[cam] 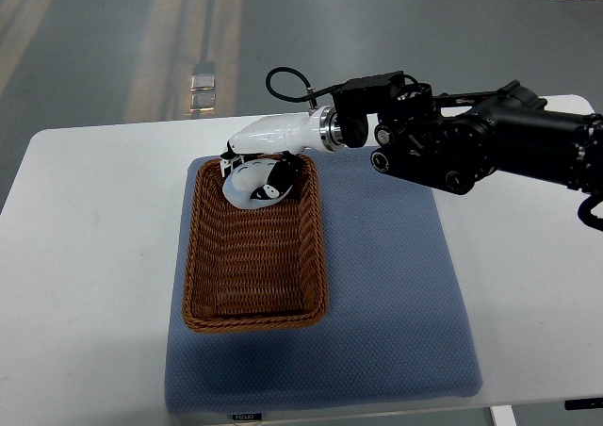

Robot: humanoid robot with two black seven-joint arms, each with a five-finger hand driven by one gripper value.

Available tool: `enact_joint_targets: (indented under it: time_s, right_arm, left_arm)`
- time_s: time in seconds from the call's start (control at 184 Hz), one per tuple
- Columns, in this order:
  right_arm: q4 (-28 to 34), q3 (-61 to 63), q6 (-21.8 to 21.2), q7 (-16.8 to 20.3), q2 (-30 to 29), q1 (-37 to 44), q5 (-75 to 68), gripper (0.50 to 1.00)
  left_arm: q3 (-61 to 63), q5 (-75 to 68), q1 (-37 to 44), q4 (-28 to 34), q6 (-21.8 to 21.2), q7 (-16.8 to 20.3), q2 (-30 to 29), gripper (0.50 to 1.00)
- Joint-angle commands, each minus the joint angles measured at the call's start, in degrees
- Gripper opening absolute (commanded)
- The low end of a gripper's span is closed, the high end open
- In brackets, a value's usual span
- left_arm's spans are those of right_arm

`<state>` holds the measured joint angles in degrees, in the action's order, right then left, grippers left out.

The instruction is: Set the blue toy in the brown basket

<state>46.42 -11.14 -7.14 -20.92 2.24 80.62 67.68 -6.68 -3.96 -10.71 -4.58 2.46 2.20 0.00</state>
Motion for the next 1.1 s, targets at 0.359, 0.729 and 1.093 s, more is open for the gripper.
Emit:
enact_joint_targets:
  time_s: [0.359, 0.729, 1.093]
  right_arm:
    - [-2.30, 0.24, 5.55, 0.09, -1.80, -3.45, -1.84, 0.876]
    - [-5.20, 18.87, 8.46, 4.84, 4.44, -12.59, -17.40, 0.887]
    - [-5.20, 41.11, 7.49, 5.98, 9.10, -30.70, -22.94, 0.887]
  left_arm:
    - [0.00, 0.01, 0.07, 0.10, 0.00, 0.00, 0.00, 1.000]
    - [0.00, 0.01, 0.69, 0.10, 0.00, -0.09, 0.00, 1.000]
    - [0.00, -0.08, 0.69, 0.01, 0.00, -0.09, 0.00, 1.000]
